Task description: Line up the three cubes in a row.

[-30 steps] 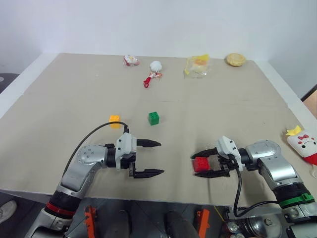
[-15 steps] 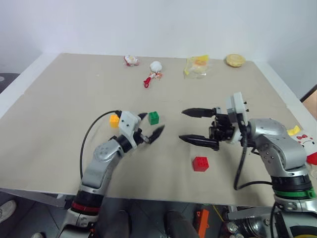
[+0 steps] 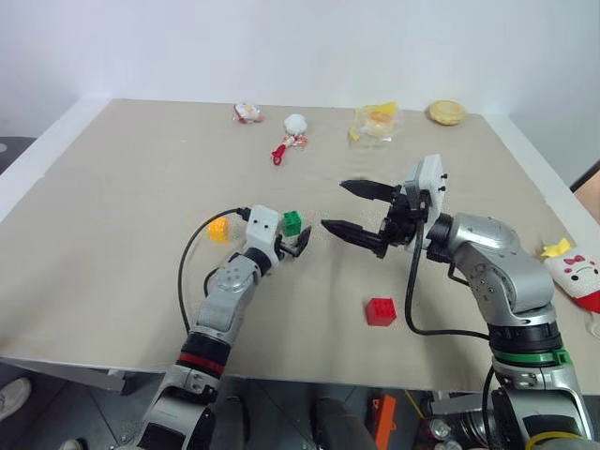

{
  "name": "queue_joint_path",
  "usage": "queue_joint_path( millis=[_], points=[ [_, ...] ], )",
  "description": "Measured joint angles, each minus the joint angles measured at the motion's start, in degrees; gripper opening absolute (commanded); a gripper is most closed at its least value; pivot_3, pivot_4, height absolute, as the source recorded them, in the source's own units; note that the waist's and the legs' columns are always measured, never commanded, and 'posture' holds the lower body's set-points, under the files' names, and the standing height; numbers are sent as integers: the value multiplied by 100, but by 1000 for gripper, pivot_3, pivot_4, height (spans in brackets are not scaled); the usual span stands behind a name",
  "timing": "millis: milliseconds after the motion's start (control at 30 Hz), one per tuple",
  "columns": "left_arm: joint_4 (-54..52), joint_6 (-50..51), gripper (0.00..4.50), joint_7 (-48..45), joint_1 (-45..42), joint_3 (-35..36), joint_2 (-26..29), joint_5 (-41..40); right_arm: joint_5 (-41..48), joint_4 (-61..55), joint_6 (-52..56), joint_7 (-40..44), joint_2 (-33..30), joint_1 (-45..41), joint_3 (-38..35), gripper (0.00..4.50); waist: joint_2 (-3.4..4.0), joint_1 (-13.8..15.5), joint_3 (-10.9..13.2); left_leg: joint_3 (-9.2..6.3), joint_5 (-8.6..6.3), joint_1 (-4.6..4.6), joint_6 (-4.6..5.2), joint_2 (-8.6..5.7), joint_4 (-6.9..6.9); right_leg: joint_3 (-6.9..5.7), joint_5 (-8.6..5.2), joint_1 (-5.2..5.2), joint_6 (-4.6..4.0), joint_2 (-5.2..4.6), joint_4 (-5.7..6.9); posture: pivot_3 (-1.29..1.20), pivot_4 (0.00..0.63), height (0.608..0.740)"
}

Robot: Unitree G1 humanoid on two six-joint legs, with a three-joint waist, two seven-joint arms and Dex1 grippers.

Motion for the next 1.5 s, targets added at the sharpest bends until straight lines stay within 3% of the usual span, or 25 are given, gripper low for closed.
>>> queue_joint_path(
  millis=[433, 1500],
  points=[
    [902, -287, 4500, 347, -456, 184, -37, 218, 0, -12, 7, -228, 89, -21, -1, 4481, 0, 0, 0, 0, 0, -1, 0, -1, 0, 0, 0, 0, 2, -1, 0, 0, 150, 740],
    [1209, -428, 4500, 742, -652, 539, 40, 260, -142, 124, -115, -63, 62, -21, 3, 4481, 0, -1, 0, 0, 0, -2, 0, -2, 0, -1, 0, 1, 4, -2, -1, 0, 150, 740]
  ],
)
